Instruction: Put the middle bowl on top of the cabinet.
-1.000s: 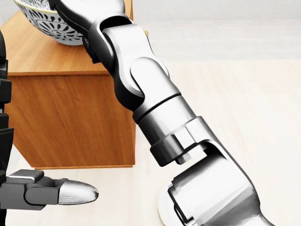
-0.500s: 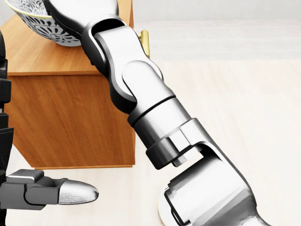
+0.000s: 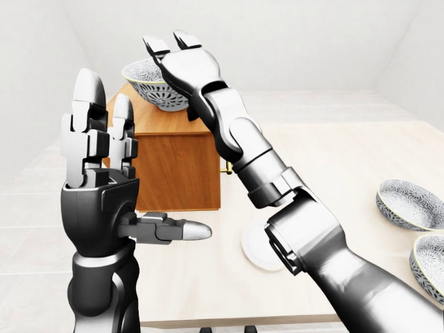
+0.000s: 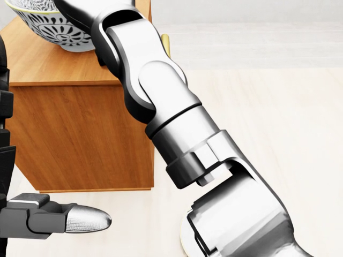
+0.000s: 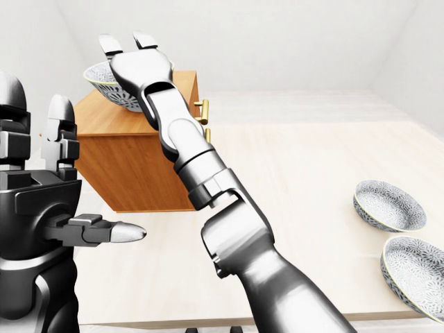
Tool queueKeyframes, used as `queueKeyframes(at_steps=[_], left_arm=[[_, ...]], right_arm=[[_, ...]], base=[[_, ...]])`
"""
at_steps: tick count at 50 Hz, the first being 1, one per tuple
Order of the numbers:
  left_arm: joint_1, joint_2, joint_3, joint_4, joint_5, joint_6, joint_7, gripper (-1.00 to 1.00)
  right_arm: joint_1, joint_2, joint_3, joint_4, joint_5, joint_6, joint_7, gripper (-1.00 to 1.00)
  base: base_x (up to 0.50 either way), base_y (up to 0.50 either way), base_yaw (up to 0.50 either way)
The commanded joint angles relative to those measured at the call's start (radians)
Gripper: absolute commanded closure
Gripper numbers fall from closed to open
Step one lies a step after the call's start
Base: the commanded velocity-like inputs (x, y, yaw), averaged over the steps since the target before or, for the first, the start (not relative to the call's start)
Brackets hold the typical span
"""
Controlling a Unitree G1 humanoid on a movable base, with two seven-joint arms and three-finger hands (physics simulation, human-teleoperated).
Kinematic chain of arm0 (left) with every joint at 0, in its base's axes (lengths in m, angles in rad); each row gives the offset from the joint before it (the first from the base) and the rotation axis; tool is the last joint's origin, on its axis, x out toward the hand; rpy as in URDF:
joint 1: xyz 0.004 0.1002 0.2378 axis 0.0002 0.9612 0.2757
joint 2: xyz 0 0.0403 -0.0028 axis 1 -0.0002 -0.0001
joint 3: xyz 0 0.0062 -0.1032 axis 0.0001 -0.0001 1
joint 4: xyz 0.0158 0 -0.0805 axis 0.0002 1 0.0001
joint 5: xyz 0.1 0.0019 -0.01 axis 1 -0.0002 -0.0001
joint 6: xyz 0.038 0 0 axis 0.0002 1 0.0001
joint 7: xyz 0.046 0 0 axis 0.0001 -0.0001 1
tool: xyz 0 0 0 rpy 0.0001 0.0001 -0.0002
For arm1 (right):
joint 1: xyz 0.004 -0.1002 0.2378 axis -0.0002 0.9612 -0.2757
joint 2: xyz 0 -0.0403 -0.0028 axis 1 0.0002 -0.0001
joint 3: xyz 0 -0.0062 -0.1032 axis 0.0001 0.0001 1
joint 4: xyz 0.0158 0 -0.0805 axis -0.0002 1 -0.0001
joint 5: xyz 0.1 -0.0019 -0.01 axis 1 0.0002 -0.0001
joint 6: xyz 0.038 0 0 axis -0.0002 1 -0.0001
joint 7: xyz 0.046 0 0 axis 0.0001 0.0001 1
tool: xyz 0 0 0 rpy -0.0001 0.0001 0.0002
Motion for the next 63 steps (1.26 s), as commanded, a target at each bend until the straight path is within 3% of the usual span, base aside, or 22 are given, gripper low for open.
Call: queueKeyframes(at_steps=[1,8,18,25,39,51,56,63], left_arm=[[0.002,0.001,0.000,0.000,-0.003,0.000,0.000,-1.00],[-0.003,0.001,0.004,-0.004,-0.005,0.000,0.001,-1.00],[-0.001,0.003,-0.005,-0.006,-0.001,0.000,0.002,-1.00],[-0.001,0.002,-0.004,-0.004,0.000,0.000,0.002,-1.00],[0.003,0.001,-0.011,-0.006,0.006,0.000,0.003,-1.00],[0.001,0.001,-0.008,0.000,0.010,0.000,0.004,-1.00],[-0.003,0.000,-0.006,-0.009,0.009,0.000,0.006,-1.00],[-0.001,0.002,-0.002,0.000,0.008,0.000,0.003,-1.00]], right_arm=[[0.085,0.008,0.010,-0.014,0.024,0.000,0.048,-1.00],[0.141,0.004,0.029,-0.120,-0.007,0.000,0.112,-1.00],[0.327,0.019,0.085,-0.525,-0.160,0.000,0.380,-1.00],[0.365,0.036,0.071,-0.696,-0.252,0.000,0.501,-1.00],[0.335,0.045,0.024,-0.963,-0.350,0.000,0.501,-1.00],[0.488,0.054,0.049,-1.222,-0.431,0.000,0.501,-1.00],[0.566,0.062,0.061,-1.308,-0.455,-0.033,0.501,-1.00],[0.524,0.052,0.034,-1.384,-0.480,-0.077,0.501,-1.00]], base=[[0.00,0.00,0.00],[0.00,0.00,0.00],[0.00,0.00,0.00],[0.00,0.00,0.00],[0.00,0.00,0.00],[0.00,0.00,0.00],[0.00,0.00,0.00],[0.00,0.00,0.00]])
